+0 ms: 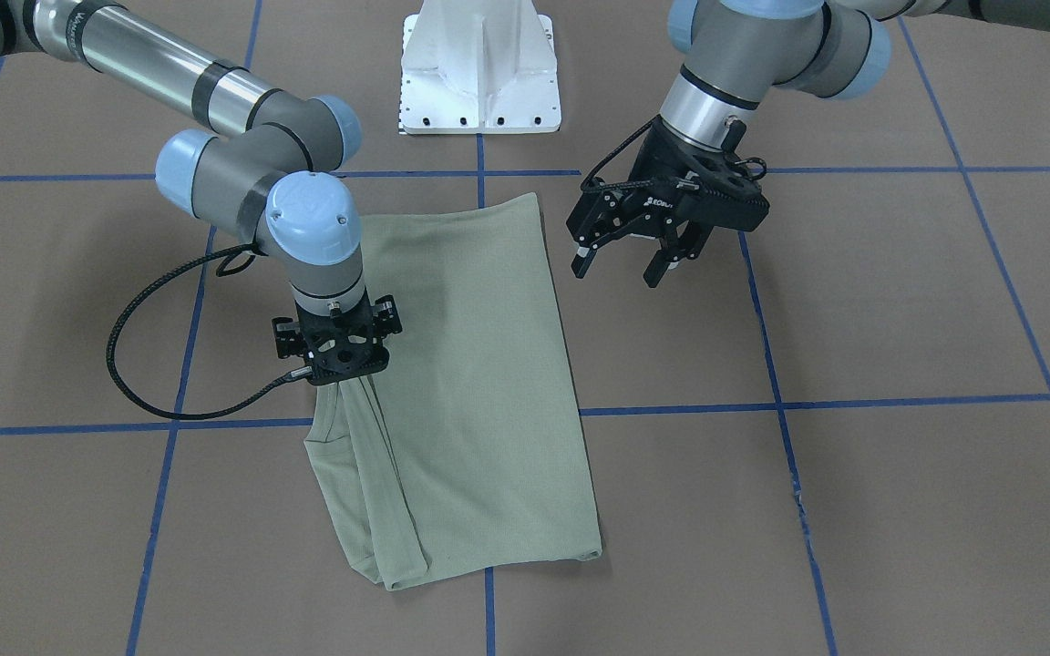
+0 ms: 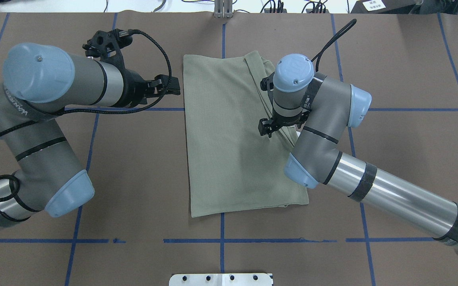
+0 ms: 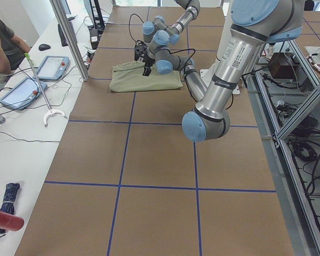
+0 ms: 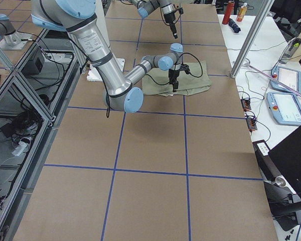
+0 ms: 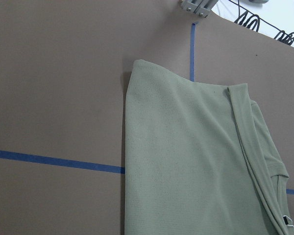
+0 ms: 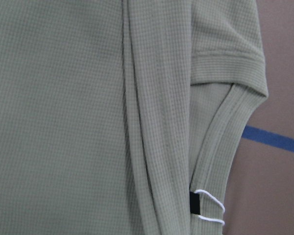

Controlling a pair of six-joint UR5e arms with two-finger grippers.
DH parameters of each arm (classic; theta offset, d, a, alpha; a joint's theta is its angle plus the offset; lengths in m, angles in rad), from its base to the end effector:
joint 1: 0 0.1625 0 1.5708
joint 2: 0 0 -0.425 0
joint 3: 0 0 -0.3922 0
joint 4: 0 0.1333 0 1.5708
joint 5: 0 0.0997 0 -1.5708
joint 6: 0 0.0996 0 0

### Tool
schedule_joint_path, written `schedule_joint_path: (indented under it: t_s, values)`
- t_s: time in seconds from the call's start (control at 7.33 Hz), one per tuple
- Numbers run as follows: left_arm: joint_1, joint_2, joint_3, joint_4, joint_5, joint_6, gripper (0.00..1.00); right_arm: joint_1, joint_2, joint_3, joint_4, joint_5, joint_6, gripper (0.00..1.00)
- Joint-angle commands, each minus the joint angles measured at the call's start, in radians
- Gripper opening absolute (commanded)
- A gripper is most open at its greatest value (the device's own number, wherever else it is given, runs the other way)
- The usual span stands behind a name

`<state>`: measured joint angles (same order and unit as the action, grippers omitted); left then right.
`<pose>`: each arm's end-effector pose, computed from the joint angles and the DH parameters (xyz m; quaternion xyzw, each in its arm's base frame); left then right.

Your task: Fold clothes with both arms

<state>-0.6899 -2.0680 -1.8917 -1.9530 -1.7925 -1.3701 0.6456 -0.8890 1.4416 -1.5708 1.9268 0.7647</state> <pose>0.3899 -0.4662 0.1920 0.1594 0.5459 -0.1380 0.8109 -0.5282 -0.5213 0.3137 0.0508 -0.3139 -0.1241 0.9400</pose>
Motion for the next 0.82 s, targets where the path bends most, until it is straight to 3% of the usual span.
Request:
schedule_joint_path:
  t_s: [0.0,0.68]
  values:
    - [0.000,0.000,-0.018,0.000,0.001,-0.001,1.00,0.003,-0.004,-0.007,0.003,0.000,-0.014,0.99]
    - [0.001,-0.001,-0.024,0.000,-0.002,-0.001,1.00,0.019,-0.024,-0.009,-0.002,0.008,-0.044,0.99]
